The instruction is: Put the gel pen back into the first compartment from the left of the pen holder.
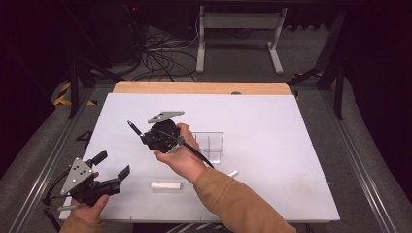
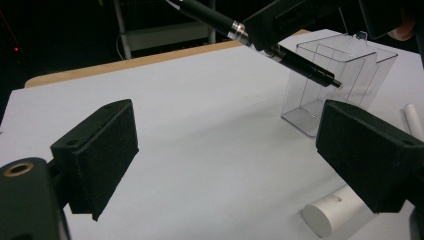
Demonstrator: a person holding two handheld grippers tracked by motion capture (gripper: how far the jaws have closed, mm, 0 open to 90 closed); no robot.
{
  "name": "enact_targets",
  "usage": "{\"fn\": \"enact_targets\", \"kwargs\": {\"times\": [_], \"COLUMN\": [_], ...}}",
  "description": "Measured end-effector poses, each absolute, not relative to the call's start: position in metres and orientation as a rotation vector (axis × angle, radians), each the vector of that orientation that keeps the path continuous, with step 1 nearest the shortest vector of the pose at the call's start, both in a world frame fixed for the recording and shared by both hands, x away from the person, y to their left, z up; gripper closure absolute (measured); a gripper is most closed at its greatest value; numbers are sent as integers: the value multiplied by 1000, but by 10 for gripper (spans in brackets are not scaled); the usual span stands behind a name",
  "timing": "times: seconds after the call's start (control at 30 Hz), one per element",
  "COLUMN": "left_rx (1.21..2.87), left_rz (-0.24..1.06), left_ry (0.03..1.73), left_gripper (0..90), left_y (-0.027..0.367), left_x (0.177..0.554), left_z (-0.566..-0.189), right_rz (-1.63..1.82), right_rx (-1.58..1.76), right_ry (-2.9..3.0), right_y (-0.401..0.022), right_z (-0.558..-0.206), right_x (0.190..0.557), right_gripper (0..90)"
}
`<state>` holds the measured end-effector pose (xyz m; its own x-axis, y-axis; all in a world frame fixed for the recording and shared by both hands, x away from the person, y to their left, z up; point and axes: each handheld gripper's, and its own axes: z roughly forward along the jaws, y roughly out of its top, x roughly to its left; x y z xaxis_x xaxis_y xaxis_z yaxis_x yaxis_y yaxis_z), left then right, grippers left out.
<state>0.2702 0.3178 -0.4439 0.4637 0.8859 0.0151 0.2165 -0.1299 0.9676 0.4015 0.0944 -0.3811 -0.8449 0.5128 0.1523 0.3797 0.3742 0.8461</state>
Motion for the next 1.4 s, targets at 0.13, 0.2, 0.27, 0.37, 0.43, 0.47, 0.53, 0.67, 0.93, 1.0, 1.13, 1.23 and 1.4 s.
{"fn": "enact_targets", "kwargs": {"times": [0.13,0.2,0.27,0.37,0.43,0.47,0.53,0.67,0.93,1.0,1.13,1.23,1.4], "left_rx": [1627,1628,1627,1630,1629,1629,1629,1630,1635,1634,1633,1633,1633], "left_rz": [772,773,773,772,773,772,773,772,770,768,768,768,767], "left_ry": [971,972,972,971,972,972,972,970,975,973,973,973,974], "left_gripper": [105,105,105,105,105,105,105,105,105,105,105,105,105], "left_y": [317,317,317,318,317,317,317,317,317,317,317,316,316], "left_x": [270,270,270,270,270,270,271,271,271,272,271,272,271], "left_z": [-444,-444,-444,-444,-444,-444,-444,-444,-444,-444,-444,-444,-444], "right_rz": [1506,1520,1540,1577,1613,1630,1672,1714,1789,1801,1826,1848,1888], "right_rx": [779,752,731,694,668,664,639,616,595,569,529,509,505], "right_ry": [2481,2484,2474,2458,2449,2442,2426,2413,2373,2355,2323,2295,2247], "right_y": [90,87,85,80,76,74,70,62,43,39,31,25,15], "right_z": [-377,-376,-375,-371,-369,-368,-366,-363,-363,-363,-364,-365,-367], "right_x": [401,401,400,399,398,398,397,398,402,402,401,401,402], "right_gripper": [801,801,801,801,801,801,801,801,801,800,801,801,800]}}
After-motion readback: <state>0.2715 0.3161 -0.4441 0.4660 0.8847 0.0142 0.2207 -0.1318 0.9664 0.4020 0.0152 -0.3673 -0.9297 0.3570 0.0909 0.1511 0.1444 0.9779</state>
